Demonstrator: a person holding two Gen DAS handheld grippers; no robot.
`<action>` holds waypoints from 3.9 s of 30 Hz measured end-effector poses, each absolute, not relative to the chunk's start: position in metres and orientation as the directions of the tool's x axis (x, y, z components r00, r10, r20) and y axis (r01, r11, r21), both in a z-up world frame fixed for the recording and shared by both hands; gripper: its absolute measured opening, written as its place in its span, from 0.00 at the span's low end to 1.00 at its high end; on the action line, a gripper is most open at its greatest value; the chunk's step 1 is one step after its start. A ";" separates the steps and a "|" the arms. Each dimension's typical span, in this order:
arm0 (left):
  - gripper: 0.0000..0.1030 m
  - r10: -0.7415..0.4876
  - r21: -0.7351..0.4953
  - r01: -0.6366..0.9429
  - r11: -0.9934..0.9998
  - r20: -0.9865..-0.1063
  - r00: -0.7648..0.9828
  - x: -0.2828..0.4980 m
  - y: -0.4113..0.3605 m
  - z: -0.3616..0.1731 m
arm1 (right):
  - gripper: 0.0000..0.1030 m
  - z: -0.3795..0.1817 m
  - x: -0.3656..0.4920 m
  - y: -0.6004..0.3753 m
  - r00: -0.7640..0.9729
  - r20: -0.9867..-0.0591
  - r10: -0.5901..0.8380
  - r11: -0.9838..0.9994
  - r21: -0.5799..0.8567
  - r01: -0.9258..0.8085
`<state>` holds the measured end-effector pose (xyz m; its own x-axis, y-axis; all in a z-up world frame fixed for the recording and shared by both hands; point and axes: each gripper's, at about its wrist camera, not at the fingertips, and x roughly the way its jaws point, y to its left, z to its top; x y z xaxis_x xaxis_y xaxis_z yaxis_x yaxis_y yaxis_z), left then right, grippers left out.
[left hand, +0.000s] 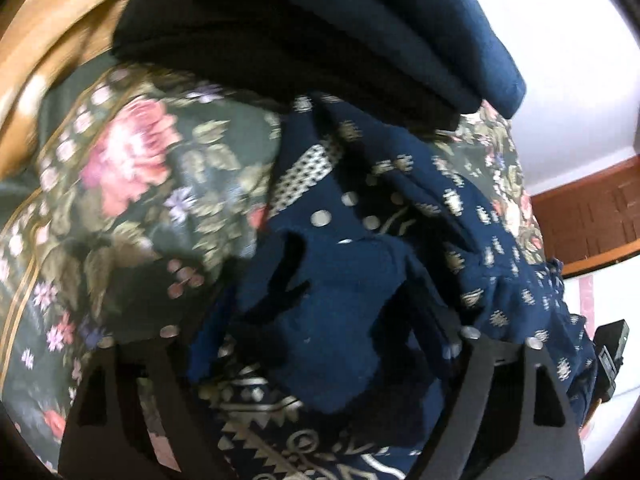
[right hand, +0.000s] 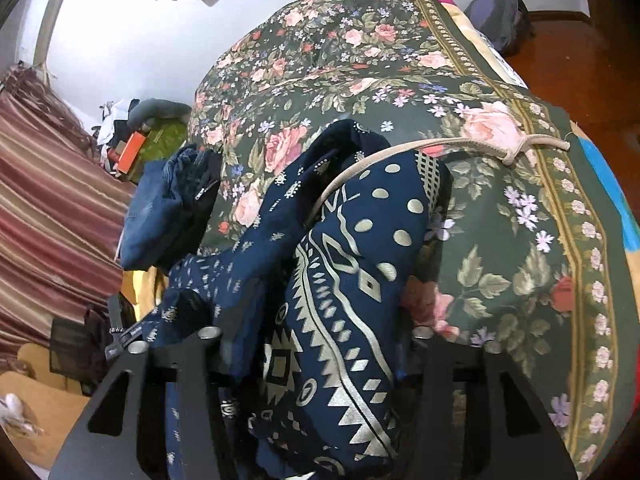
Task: Fold large clothes
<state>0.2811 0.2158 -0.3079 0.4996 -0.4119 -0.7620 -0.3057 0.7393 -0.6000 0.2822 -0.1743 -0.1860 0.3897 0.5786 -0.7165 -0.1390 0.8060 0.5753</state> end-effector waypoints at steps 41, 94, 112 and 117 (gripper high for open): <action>0.12 -0.011 -0.141 -0.136 0.981 -0.732 0.681 0.427 0.166 -0.143 | 0.12 -0.148 0.434 -0.142 0.588 -0.709 0.388 0.921 0.288 -0.261; 0.80 -0.135 -0.221 -0.177 0.959 -0.907 0.400 0.165 0.166 -0.246 | 0.57 -0.163 0.165 -0.176 0.429 -0.849 0.308 0.930 0.173 -0.325; 0.14 -0.347 -0.479 -0.196 0.856 -0.812 0.470 0.170 0.159 -0.243 | 0.09 -0.163 0.190 -0.180 0.403 -0.688 0.604 0.796 0.548 -0.257; 0.06 -0.359 -0.498 -0.118 0.859 -0.750 0.555 0.179 0.160 -0.195 | 0.08 -0.133 0.200 -0.177 0.477 -0.594 0.648 0.755 0.581 -0.303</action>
